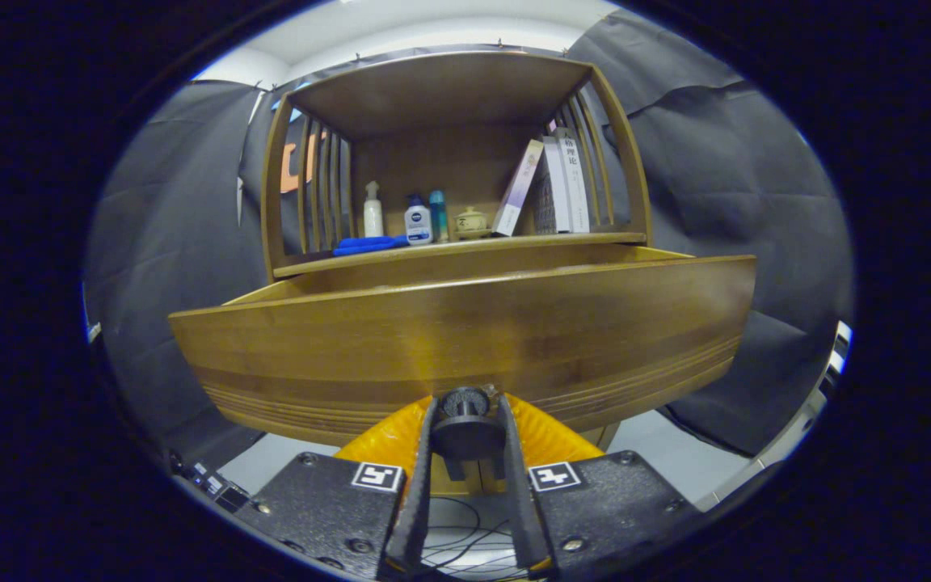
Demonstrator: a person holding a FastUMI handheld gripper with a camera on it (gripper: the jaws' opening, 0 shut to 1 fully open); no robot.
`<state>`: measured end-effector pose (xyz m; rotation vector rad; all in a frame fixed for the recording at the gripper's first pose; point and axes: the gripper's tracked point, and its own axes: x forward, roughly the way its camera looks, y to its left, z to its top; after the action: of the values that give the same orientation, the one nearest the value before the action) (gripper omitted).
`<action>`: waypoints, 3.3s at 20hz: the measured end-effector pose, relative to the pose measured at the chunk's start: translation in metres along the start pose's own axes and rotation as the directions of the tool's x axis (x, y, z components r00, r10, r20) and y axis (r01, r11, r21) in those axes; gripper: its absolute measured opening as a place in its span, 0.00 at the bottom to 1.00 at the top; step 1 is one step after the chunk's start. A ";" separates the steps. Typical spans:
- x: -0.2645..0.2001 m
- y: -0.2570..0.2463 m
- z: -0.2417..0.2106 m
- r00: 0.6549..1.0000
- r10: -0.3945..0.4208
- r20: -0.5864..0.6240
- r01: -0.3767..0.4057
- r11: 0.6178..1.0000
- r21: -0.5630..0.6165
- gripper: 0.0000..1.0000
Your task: Pull open the drawer, take out the items inside it, and place them on the countertop above the cabinet.
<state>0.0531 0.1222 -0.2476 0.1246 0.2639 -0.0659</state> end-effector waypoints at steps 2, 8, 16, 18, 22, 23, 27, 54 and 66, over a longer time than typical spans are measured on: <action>-0.008 -0.005 0.028 0.996 -0.016 0.082 0.017 1.000 -0.004 0.63; -0.044 0.001 0.117 0.970 0.046 0.238 -0.045 0.999 -0.009 1.00; -0.018 0.010 0.236 0.966 0.049 0.253 -0.044 0.999 -0.027 1.00; 0.002 0.016 0.258 0.973 0.054 0.223 -0.044 0.998 -0.047 1.00; 0.051 0.038 0.260 0.996 0.083 0.042 -0.079 0.992 -0.101 1.00; 0.061 0.045 0.252 0.995 0.103 -0.018 -0.104 0.990 -0.093 1.00; 0.100 0.053 0.215 0.967 0.093 -0.239 -0.110 0.992 -0.061 0.96; 0.140 0.018 0.042 0.582 -0.104 -0.807 0.045 0.994 -0.096 0.22; 0.091 0.024 0.090 0.643 -0.049 -0.764 -0.002 0.998 -0.066 0.21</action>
<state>0.1660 0.1296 -0.1826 0.0813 1.1371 -0.0266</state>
